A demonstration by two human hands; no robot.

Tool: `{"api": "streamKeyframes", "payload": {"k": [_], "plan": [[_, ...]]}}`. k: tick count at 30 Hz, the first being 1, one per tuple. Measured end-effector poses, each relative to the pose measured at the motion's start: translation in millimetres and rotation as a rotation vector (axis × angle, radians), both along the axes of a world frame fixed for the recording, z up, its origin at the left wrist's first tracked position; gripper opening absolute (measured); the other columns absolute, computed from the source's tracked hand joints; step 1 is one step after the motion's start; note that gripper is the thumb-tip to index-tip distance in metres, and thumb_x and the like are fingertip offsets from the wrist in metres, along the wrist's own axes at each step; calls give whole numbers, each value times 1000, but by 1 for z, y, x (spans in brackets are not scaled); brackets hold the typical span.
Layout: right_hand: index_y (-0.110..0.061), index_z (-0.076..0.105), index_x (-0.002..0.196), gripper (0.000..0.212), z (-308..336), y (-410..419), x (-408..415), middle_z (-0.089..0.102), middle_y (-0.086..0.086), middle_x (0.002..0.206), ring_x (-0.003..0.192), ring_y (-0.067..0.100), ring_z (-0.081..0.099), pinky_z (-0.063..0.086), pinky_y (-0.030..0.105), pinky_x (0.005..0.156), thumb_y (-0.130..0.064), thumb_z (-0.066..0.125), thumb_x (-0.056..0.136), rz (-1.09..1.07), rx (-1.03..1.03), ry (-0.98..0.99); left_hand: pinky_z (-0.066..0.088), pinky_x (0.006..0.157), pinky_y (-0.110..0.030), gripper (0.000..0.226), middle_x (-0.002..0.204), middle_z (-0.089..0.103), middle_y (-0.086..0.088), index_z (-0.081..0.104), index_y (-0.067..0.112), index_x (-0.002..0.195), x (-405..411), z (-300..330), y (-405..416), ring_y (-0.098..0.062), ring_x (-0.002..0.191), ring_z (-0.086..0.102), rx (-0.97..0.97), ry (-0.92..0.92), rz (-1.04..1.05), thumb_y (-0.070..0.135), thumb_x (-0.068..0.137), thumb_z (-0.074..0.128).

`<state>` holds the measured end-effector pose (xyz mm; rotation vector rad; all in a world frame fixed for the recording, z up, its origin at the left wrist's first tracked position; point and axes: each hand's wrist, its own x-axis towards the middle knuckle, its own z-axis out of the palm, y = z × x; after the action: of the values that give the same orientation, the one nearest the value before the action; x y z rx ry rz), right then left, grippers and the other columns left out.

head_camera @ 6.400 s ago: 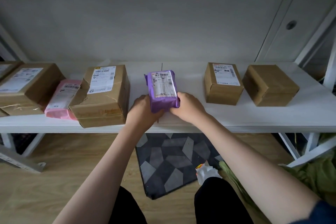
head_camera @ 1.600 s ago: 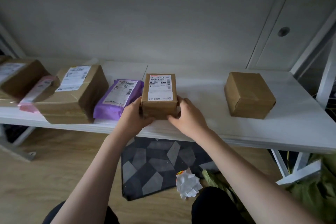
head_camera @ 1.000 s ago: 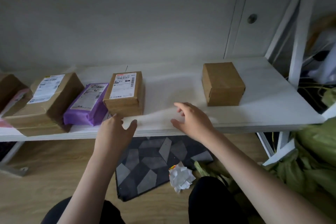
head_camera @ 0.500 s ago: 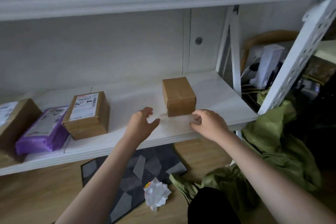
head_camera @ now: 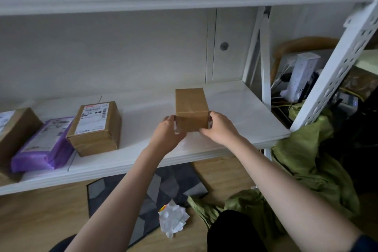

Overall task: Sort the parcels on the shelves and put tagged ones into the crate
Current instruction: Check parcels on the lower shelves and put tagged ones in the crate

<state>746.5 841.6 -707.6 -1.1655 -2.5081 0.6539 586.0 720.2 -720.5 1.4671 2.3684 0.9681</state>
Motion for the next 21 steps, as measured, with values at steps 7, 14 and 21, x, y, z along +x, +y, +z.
{"api": "streamKeyframes", "payload": {"k": [7, 14, 21], "plan": [[-22, 56, 114, 35, -9, -41, -27, 57, -6, 102, 87, 16, 59, 46, 27, 66, -40, 71, 87, 153, 52, 46, 52, 83, -36, 38, 117, 62, -4, 58, 11, 119, -15, -6, -62, -23, 101, 62, 30, 44, 127, 31, 88, 68], [-25, 56, 98, 23, -15, -50, -32, 57, -8, 95, 83, 13, 57, 43, 25, 62, -41, 68, 88, 159, 59, 98, 53, 83, -27, 36, 115, 64, 0, 59, 14, 121, -19, -8, -75, -15, 99, 62, 76, 9, 148, 28, 89, 68], [-17, 59, 105, 34, -27, -41, -21, 58, -4, 96, 86, 17, 58, 43, 24, 63, -40, 73, 85, 147, 18, 70, 55, 82, -26, 36, 113, 65, 4, 61, 18, 122, -7, -8, -63, -11, 101, 62, 83, -49, 134, 34, 90, 67]]}}
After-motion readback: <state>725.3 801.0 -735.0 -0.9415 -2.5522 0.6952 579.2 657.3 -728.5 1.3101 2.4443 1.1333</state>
